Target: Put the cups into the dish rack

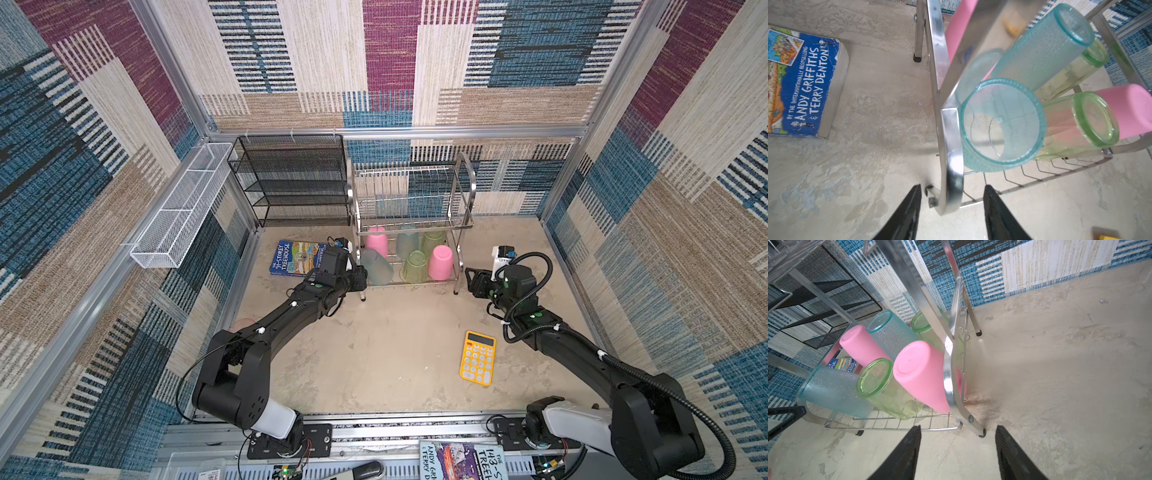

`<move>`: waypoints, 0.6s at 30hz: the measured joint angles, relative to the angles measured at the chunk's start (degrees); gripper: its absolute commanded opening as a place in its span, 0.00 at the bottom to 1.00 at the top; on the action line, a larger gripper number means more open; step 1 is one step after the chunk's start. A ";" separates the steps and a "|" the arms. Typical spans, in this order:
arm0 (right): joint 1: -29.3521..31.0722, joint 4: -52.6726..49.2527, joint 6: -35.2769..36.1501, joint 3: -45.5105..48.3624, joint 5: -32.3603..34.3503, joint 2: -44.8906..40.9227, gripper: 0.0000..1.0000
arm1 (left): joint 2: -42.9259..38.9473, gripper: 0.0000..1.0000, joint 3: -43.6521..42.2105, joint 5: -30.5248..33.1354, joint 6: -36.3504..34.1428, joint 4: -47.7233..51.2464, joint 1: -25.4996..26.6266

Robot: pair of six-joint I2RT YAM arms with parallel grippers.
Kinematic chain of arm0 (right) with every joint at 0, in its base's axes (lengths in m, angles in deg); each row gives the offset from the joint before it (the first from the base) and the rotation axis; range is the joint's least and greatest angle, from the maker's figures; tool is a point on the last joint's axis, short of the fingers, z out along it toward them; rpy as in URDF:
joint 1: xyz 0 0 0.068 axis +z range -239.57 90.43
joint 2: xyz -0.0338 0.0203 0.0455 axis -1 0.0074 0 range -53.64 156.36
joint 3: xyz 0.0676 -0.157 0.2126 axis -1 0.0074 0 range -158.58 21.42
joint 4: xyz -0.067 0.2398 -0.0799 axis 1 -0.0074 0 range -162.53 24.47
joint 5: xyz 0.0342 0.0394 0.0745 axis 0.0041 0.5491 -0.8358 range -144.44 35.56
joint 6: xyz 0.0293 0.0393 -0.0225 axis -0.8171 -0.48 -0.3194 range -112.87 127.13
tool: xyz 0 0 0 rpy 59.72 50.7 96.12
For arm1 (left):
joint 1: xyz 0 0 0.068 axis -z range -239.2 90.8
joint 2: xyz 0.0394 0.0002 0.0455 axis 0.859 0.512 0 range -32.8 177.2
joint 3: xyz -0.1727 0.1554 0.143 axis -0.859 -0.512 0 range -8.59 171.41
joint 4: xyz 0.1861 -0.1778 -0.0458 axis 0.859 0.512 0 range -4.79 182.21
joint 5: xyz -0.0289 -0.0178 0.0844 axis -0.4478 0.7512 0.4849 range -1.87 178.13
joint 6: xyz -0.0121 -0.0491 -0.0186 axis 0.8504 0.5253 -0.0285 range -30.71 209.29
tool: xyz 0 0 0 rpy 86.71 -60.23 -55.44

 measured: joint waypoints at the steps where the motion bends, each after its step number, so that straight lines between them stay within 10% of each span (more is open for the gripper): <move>1: 0.26 -0.26 0.02 0.22 0.00 -0.37 0.63 | -0.94 0.58 -0.44 -0.02 0.20 0.22 0.13; 18: 8.33 0.09 0.28 6.69 2.38 -6.95 0.68 | -16.00 0.74 -2.80 5.27 7.34 19.80 1.64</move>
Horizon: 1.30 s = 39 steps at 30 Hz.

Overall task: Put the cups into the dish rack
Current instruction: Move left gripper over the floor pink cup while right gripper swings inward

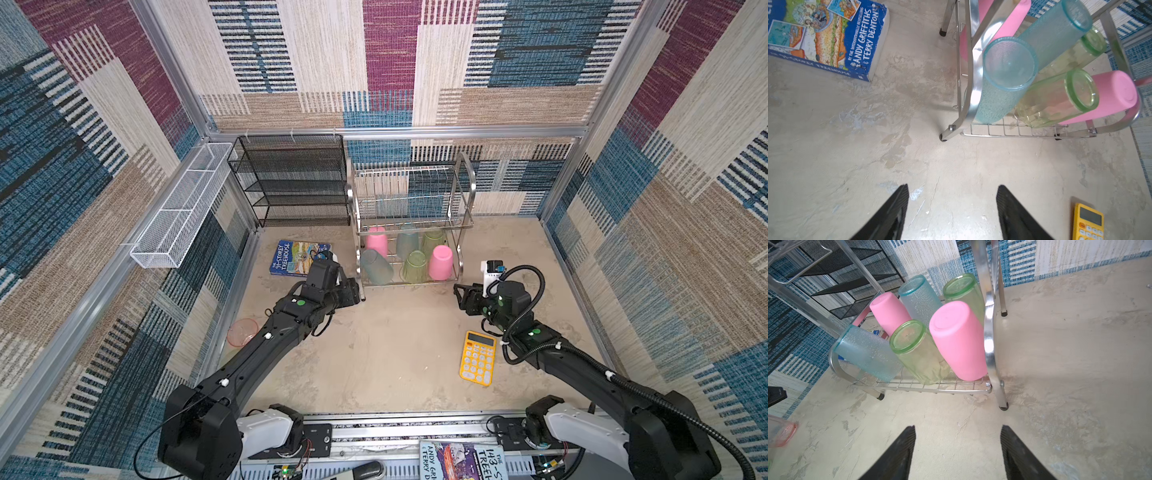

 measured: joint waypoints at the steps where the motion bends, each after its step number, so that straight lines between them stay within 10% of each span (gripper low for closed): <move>1: 1.22 -0.09 -0.15 0.59 0.46 -0.52 0.69 | -1.07 0.74 0.48 0.83 0.20 2.58 0.02; 20: 18.03 5.79 0.61 2.99 2.97 4.20 0.73 | -6.47 0.74 7.48 15.23 5.42 32.13 -2.08; 39: 33.44 9.49 3.93 -4.66 2.16 12.68 0.74 | -3.02 0.64 10.03 18.32 1.73 31.58 -26.73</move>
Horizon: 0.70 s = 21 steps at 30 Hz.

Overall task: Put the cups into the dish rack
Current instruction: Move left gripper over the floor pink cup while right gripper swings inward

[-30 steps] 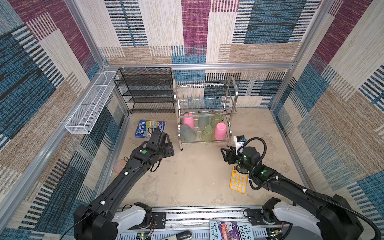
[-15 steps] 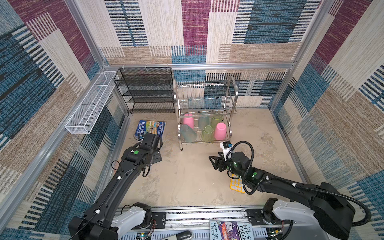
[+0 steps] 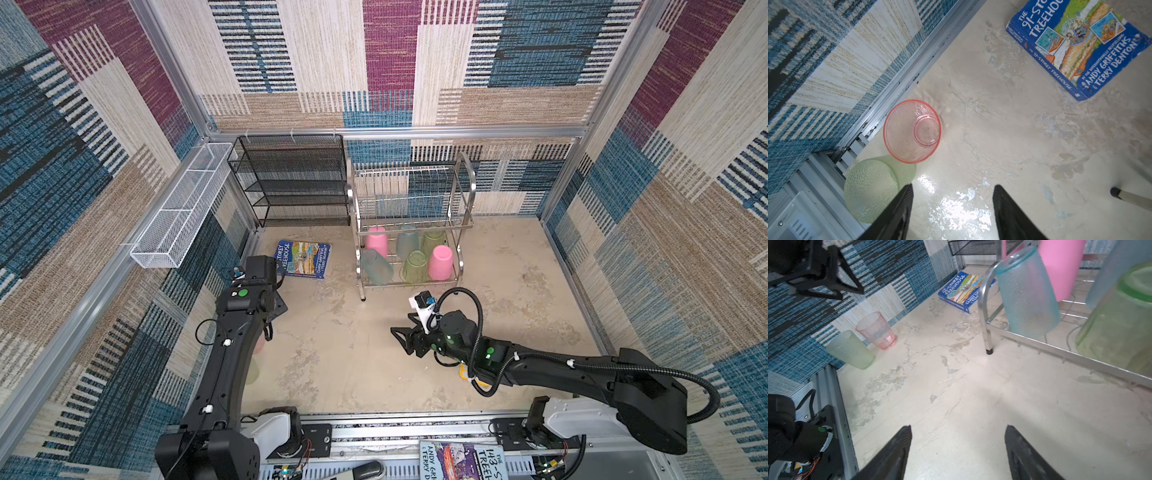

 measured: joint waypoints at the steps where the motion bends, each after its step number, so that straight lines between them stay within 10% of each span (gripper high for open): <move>1: 0.85 0.09 0.35 -0.52 0.02 0.24 0.74 | 0.57 0.63 -0.15 -0.22 -0.07 -0.66 -0.48; 21: 15.56 5.25 7.10 -10.62 2.82 11.87 0.74 | 10.27 0.52 -5.31 -7.15 -2.82 -12.55 -11.04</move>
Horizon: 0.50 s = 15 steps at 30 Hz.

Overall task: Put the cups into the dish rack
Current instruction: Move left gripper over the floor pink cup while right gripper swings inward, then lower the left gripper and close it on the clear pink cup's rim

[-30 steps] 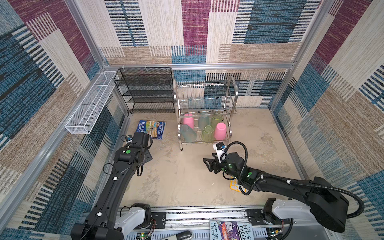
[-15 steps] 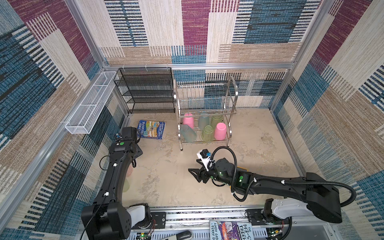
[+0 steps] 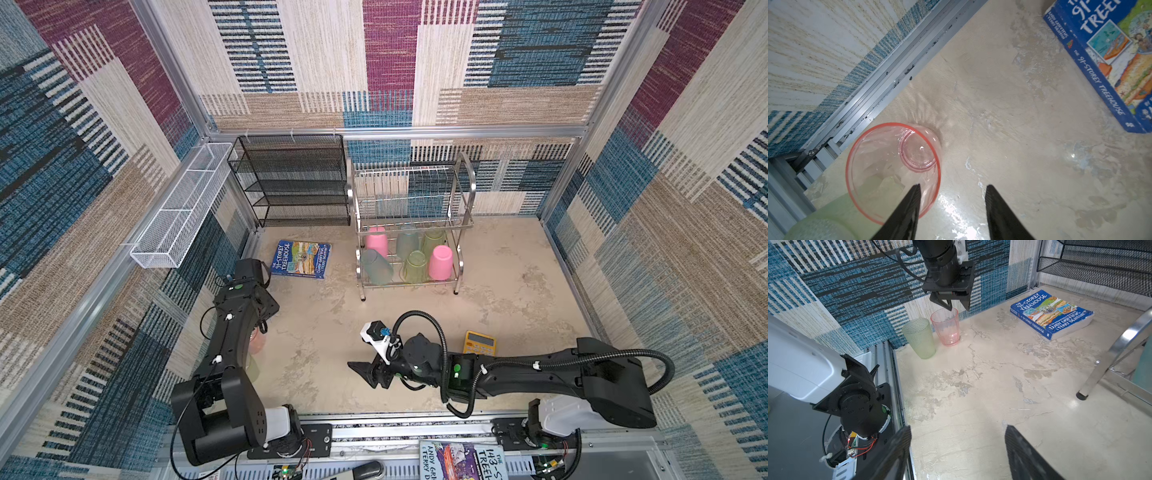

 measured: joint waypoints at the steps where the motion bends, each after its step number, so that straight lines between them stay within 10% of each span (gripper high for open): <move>1: 0.13 0.02 0.00 -0.11 0.13 0.28 0.74 | 0.42 0.52 0.00 0.02 -0.20 -0.35 -0.55; 15: 0.26 0.37 0.42 -0.02 1.75 1.40 0.74 | 5.20 0.41 0.24 -2.69 -0.61 -1.31 -3.15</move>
